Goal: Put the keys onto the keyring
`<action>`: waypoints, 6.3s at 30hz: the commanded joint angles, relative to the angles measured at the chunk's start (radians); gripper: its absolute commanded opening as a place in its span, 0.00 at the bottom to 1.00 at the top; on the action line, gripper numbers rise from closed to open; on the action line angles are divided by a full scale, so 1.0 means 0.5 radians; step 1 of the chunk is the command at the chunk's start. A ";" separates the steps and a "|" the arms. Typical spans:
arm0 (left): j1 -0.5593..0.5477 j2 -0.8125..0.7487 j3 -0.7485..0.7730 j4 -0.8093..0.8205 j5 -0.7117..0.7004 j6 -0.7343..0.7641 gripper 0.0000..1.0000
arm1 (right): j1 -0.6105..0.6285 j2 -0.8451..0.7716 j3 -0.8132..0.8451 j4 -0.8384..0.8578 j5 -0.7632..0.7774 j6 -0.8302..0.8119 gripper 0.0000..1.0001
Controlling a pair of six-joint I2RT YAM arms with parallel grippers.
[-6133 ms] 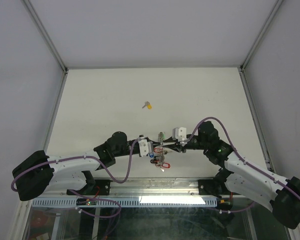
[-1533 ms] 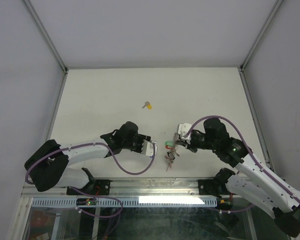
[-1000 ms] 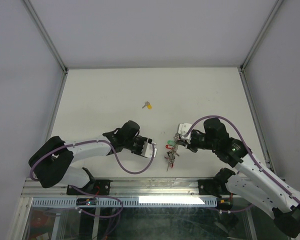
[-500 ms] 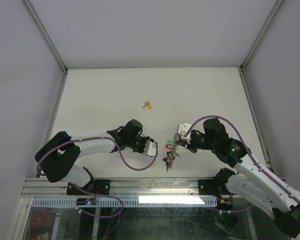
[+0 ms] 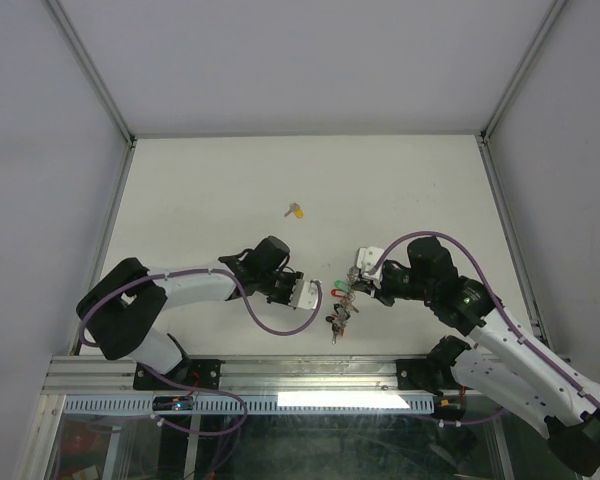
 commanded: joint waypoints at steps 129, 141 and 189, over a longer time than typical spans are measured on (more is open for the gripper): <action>0.173 -0.631 -0.497 2.075 0.693 -1.271 0.00 | -0.323 0.720 -0.068 1.482 -1.260 0.762 0.00; 0.173 -0.634 -0.483 2.003 0.705 -1.247 0.00 | -0.330 0.695 -0.074 1.508 -1.189 0.784 0.00; 0.177 -1.039 -0.515 1.943 0.134 -1.613 0.48 | -0.382 0.397 -0.510 2.240 -0.639 1.130 0.00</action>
